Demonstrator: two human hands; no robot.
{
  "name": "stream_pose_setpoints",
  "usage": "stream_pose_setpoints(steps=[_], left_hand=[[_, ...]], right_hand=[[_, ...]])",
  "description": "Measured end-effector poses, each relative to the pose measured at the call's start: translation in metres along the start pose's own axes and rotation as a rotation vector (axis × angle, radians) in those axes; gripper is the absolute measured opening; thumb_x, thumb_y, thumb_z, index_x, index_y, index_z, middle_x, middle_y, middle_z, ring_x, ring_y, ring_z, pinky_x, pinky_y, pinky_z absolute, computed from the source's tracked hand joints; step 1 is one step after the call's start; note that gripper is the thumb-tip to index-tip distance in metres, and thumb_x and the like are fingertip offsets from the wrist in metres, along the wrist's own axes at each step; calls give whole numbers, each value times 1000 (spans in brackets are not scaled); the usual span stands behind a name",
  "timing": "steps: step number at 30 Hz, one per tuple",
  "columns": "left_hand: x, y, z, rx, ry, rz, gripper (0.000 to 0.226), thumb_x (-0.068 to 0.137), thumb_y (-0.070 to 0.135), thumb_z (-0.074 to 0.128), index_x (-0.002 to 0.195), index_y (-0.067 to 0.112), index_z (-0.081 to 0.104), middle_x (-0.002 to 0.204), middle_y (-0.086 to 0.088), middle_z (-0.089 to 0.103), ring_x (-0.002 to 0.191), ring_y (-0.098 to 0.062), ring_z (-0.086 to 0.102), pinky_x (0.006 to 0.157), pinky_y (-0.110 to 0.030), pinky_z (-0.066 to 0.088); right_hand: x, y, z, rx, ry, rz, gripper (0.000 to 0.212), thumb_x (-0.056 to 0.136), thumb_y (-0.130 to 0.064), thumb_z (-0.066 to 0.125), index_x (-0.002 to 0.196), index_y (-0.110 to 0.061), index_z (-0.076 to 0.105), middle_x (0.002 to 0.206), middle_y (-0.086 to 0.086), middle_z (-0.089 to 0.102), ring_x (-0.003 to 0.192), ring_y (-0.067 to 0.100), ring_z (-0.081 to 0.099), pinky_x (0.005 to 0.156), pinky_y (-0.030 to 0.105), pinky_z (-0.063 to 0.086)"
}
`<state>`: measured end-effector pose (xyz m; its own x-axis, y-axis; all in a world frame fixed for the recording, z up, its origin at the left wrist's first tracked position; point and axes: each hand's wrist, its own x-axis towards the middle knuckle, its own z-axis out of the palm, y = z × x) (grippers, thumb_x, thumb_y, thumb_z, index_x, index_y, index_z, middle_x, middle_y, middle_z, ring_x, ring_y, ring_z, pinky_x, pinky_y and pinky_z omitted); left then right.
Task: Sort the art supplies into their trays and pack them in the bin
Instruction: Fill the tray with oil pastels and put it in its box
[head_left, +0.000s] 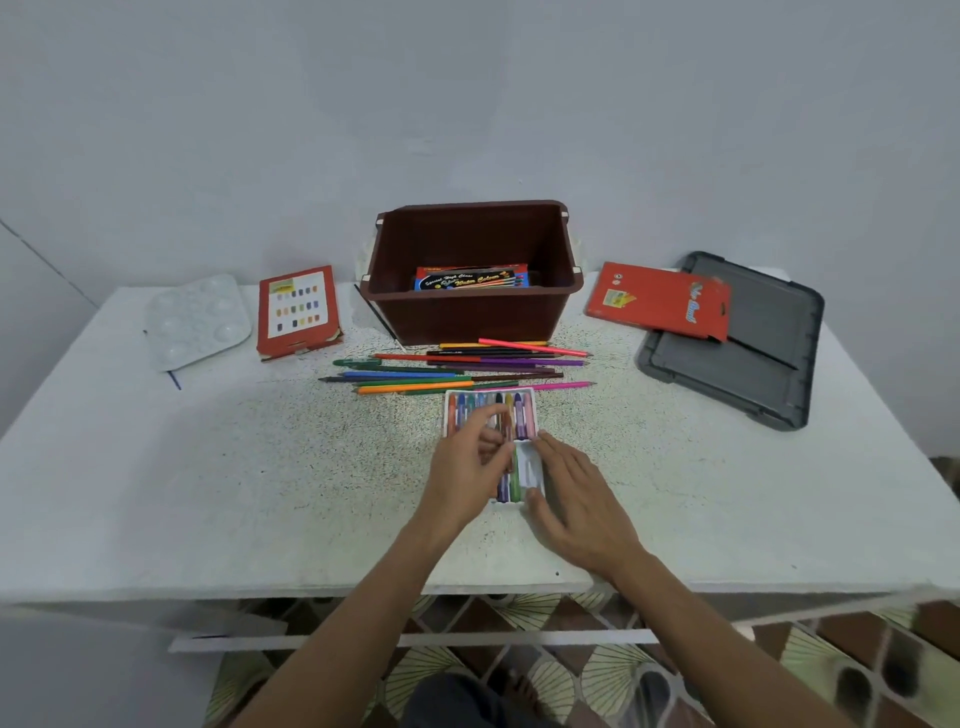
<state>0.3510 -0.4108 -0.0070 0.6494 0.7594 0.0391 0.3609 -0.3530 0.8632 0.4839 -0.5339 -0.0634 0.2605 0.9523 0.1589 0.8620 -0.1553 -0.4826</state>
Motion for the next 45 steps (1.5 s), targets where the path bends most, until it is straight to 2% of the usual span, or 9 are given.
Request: stream_pose_setpoints(steps=[7,9,12,19,25,33,38,41,45], left_hand=[[3,-12,15,189,-28,15,45,90,32,70,133,29,56,103,8,68,95,-6,61,89,-25,49],[6,-19,16,313,-16,44,44,88,41,69,130,31,58,113,10,64,107,-10,55,97,-31,41],[7,-27,15,427,-47,66,41,88,47,66,126,31,62,122,9,54,117,-11,44,97,-26,26],[11,-24,14,461,-41,61,39,84,51,69,120,38,64,141,6,40,132,-16,26,104,-32,17],[21,-25,14,596,-29,-24,73,76,66,68,139,41,43,158,0,17,144,-24,11,116,-43,11],[28,-31,11,693,-48,-65,94,70,77,63,149,39,27,159,-3,12,145,-27,9,117,-46,10],[28,-43,-3,561,38,4,79,81,74,54,146,31,39,155,-3,26,142,-23,19,115,-45,16],[36,-54,-21,528,176,-20,55,89,52,61,135,23,53,146,-7,41,136,-25,33,111,-46,25],[54,-68,-52,555,285,-83,33,94,29,59,126,20,59,137,-7,50,128,-25,42,107,-47,30]], right_hand=[[0,1,0,4,19,-8,55,102,-42,37,150,-17,31,156,-1,34,145,9,24,120,35,24],[1,0,-1,-10,21,-15,55,101,-39,38,150,-15,32,155,0,36,144,10,26,119,36,25],[0,-1,-2,-17,29,-23,56,98,-34,38,148,-11,34,153,4,39,142,14,30,120,34,25],[0,-2,-4,-7,30,-30,58,95,-33,41,148,-12,34,152,4,40,142,14,30,119,34,26],[1,-2,-6,18,32,-29,57,93,-26,47,147,-13,36,154,3,38,141,14,29,118,33,25],[0,-2,-5,2,34,-39,57,93,-28,44,148,-14,35,154,3,37,142,14,28,119,31,24],[0,-2,-4,-5,41,-38,56,94,-27,46,147,-14,35,153,2,39,141,13,30,118,27,21],[0,-1,-4,-19,46,-50,55,95,-29,46,147,-15,36,151,2,41,141,13,30,118,30,24],[1,2,-2,-48,44,-81,54,96,-28,47,147,-16,36,150,1,43,142,14,30,119,29,22]])
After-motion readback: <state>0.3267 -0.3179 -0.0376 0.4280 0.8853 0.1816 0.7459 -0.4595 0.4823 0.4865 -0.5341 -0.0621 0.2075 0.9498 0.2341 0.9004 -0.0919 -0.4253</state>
